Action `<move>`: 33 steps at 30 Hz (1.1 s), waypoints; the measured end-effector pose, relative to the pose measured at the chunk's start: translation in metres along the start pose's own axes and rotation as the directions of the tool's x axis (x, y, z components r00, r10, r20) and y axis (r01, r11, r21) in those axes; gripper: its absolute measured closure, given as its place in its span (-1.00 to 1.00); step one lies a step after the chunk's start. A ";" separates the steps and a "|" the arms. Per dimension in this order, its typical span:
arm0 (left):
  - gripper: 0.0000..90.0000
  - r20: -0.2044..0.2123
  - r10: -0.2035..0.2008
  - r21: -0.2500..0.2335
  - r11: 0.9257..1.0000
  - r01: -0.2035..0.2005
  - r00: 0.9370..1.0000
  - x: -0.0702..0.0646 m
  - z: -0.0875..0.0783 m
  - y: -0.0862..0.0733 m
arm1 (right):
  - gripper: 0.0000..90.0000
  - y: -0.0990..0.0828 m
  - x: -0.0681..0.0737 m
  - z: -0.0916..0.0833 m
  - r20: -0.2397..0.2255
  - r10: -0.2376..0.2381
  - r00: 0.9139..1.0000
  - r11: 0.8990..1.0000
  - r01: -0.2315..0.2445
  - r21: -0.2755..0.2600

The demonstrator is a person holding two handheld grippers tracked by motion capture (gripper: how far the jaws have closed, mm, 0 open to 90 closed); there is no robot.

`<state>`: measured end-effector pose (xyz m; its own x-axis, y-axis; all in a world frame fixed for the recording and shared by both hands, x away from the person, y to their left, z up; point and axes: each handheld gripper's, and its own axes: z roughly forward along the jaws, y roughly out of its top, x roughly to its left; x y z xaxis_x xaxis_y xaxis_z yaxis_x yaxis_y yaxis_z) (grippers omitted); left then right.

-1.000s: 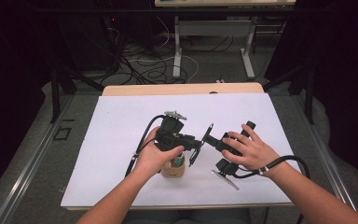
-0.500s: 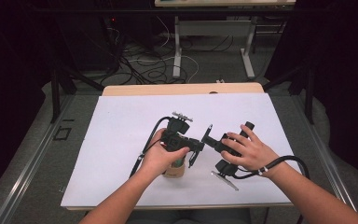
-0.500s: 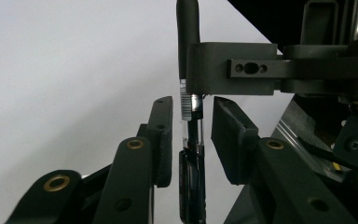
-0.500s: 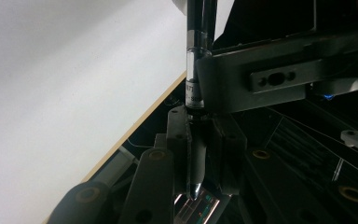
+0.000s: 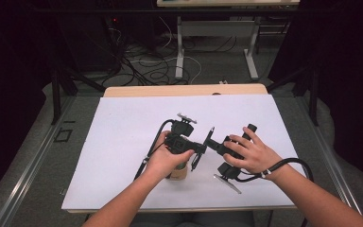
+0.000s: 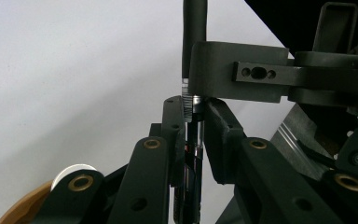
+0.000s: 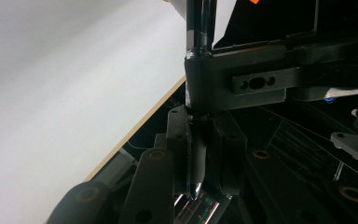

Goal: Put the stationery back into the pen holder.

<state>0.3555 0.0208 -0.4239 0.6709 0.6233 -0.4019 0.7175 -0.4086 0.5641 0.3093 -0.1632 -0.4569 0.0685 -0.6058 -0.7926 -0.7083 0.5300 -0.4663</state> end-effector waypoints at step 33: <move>0.76 -0.057 -0.029 -0.258 0.966 0.014 0.998 0.024 -0.024 -0.013 | 0.19 -0.019 0.009 0.012 -0.137 0.452 0.882 0.892 -0.445 0.075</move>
<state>0.3581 0.0567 -0.4236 0.6376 0.6721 -0.3765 0.6541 -0.2142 0.7255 0.3321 -0.1721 -0.4598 -0.3560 -0.3763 -0.8554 -0.6100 0.7870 -0.0924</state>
